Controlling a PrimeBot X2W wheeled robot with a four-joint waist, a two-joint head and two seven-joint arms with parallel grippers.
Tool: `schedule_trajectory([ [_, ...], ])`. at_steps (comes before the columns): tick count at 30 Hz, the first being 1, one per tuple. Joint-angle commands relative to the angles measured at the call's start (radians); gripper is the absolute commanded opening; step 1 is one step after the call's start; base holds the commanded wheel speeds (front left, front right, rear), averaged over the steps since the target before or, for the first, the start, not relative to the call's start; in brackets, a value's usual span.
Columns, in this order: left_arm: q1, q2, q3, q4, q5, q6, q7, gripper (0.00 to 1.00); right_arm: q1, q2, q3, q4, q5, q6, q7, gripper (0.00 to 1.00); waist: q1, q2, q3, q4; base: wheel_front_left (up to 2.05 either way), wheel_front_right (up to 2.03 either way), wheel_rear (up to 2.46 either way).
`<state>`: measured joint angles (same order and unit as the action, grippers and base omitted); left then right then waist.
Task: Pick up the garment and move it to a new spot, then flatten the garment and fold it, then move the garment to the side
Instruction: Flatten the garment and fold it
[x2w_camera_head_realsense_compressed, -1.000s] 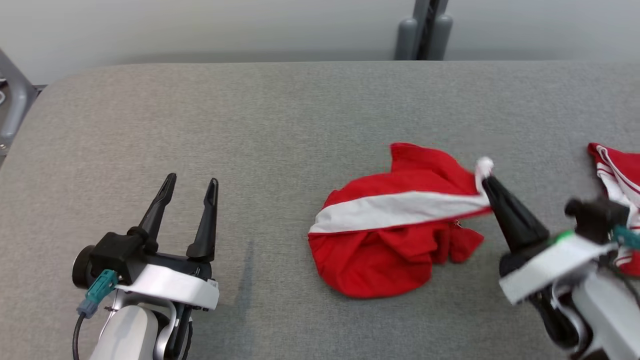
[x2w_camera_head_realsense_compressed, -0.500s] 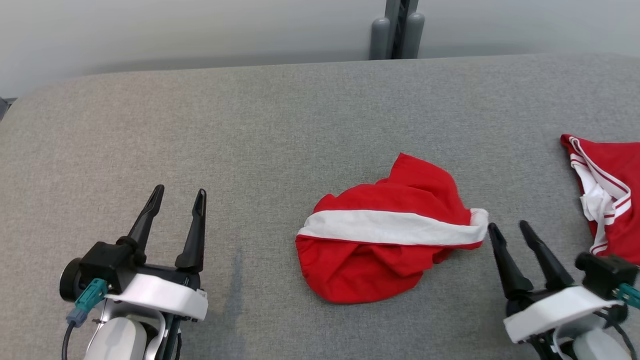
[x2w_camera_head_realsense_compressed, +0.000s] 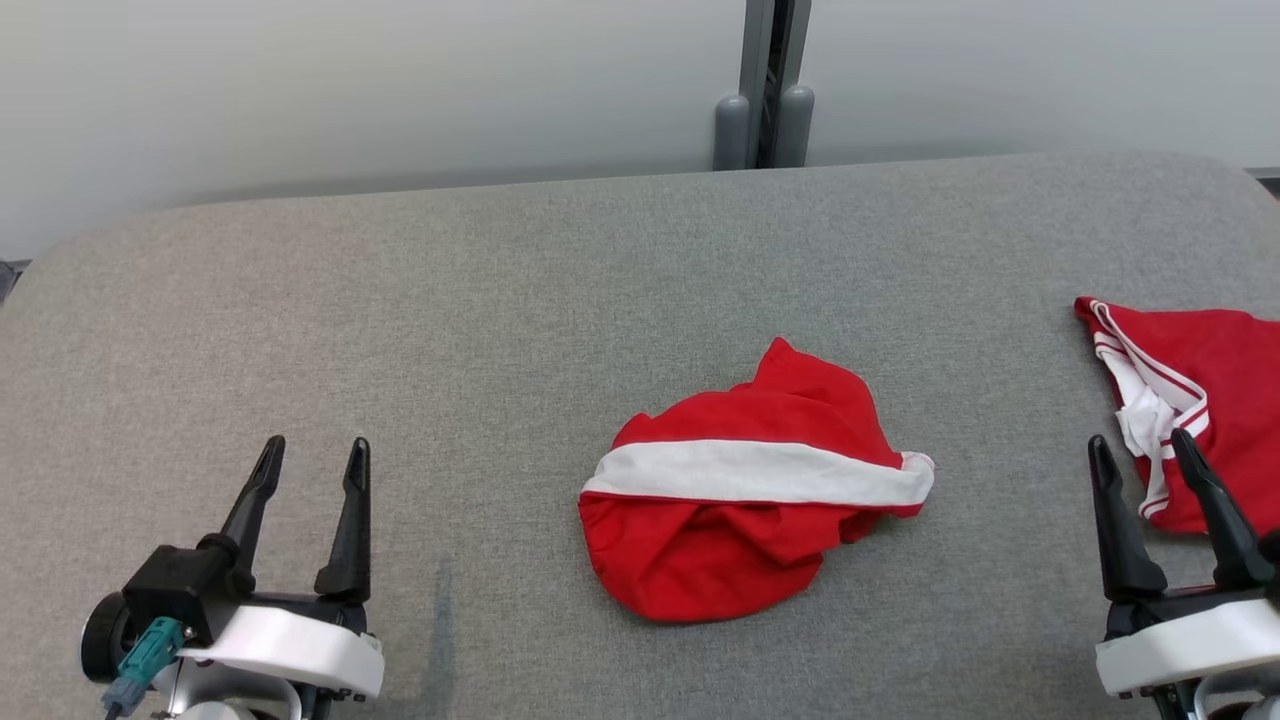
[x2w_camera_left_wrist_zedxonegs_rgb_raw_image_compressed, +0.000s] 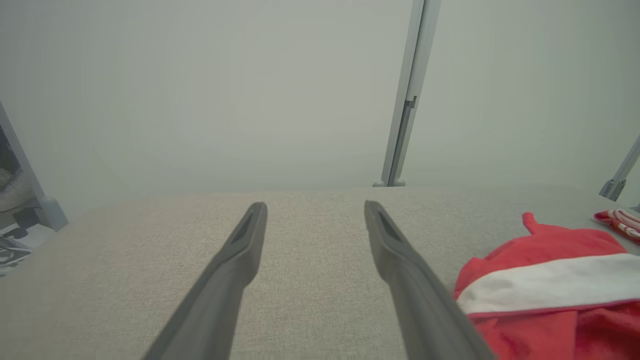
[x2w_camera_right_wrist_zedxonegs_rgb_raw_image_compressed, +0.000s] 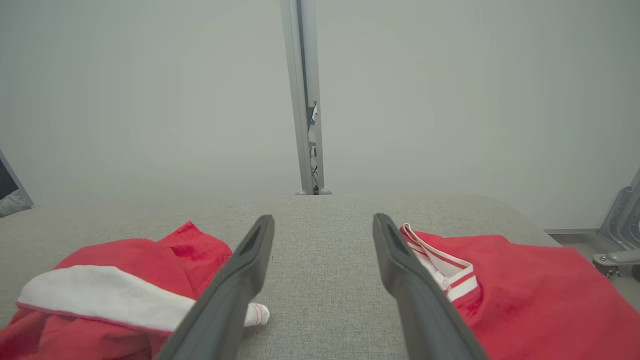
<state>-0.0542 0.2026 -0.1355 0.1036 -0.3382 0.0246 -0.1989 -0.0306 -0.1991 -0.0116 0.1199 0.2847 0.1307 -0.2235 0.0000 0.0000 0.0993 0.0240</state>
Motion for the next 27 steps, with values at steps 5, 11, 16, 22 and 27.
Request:
schedule_trajectory([
  [5,0.046,0.000,-0.004,-0.019,-0.005,0.018,0.010,1.00,0.059,0.034,-0.026,-0.077,-0.038,0.000,0.057,1.00,0.0000,0.0000,-0.034,0.008,0.00,0.00,0.00],
  [11,0.065,0.000,-0.016,-0.027,-0.009,0.019,0.020,1.00,0.091,0.051,-0.036,-0.121,-0.047,0.000,0.091,1.00,0.0000,0.0000,-0.044,0.014,0.00,0.00,0.00],
  [16,0.040,0.004,-0.031,-0.029,-0.012,0.004,0.027,1.00,0.095,0.053,-0.031,-0.139,-0.043,0.000,0.105,1.00,0.0000,0.0000,-0.038,0.009,0.00,0.00,0.00],
  [22,-0.069,-0.020,-0.075,0.025,-0.059,-0.057,0.099,1.00,0.067,0.049,-0.009,-0.157,-0.036,0.000,0.114,1.00,0.0000,0.0000,0.004,-0.021,0.00,0.00,0.00],
  [27,-0.186,-0.039,-0.125,0.148,-0.109,-0.102,0.239,1.00,0.038,0.045,0.010,-0.151,-0.030,0.000,0.109,1.00,0.0000,0.0000,0.048,-0.068,0.00,0.00,0.00],
])
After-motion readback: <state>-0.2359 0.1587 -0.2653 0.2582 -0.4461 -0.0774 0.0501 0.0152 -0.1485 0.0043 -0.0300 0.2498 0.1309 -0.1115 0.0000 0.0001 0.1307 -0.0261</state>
